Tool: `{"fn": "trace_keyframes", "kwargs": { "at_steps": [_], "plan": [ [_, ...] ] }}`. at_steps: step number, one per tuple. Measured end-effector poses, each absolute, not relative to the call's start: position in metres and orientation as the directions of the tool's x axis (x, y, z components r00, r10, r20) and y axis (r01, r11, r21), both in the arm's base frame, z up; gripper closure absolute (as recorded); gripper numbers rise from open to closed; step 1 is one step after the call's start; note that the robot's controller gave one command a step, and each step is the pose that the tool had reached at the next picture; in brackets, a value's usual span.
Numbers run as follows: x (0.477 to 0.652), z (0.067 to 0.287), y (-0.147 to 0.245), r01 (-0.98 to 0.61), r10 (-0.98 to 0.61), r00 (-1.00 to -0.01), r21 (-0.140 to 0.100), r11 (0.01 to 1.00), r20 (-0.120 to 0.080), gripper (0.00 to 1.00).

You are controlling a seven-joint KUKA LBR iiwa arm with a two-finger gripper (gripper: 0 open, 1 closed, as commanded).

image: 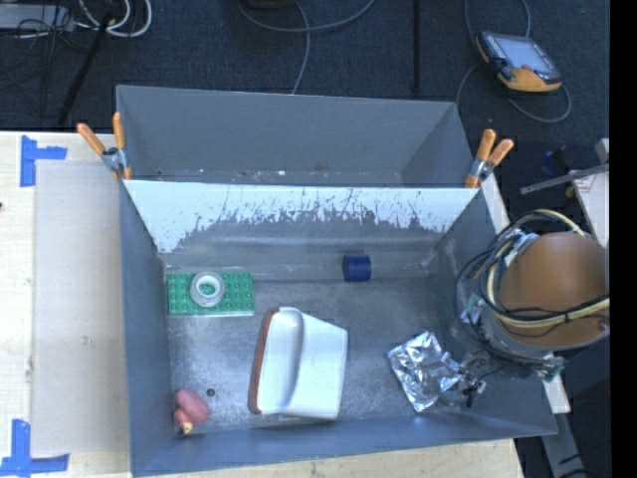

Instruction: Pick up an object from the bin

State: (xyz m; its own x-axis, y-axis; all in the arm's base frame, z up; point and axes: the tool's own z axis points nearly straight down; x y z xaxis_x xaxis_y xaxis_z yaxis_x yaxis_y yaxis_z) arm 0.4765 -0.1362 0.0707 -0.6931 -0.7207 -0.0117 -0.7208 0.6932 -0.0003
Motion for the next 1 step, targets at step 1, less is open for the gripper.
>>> {"fn": "trace_keyframes", "kwargs": {
  "at_steps": [1],
  "plan": [
    [0.4782,0.1444,-0.1353,-0.719,-0.719,-0.695,-0.005,0.695,-0.003,1.0]
  ]
}}
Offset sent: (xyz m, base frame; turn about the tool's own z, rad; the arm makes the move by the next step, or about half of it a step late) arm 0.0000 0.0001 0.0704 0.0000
